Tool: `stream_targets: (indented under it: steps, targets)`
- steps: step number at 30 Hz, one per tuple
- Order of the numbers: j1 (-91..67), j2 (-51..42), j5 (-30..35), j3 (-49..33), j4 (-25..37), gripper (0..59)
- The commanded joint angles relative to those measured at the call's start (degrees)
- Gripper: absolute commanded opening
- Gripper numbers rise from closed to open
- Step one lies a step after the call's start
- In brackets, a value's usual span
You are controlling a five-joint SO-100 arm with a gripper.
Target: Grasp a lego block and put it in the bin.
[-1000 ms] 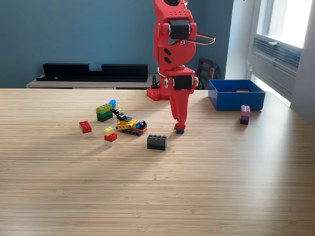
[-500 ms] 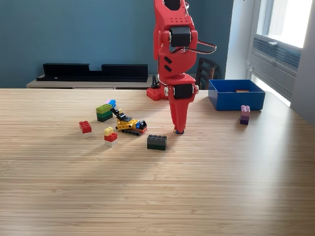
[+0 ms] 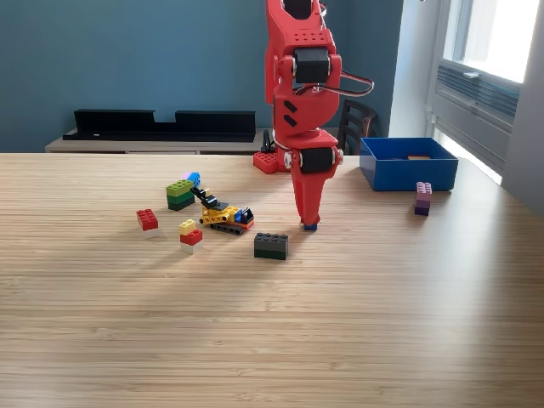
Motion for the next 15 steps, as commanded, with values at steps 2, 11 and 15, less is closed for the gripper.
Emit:
stream_targets:
  steps: [2,11,15]
  targets:
    - [-1.0,0.8,0.7,-4.1,-0.4,0.0]
    - [-2.2,1.2,2.5,-5.9,0.6,0.0]
    - [-3.1,1.8,2.8,-8.4,4.5,0.0]
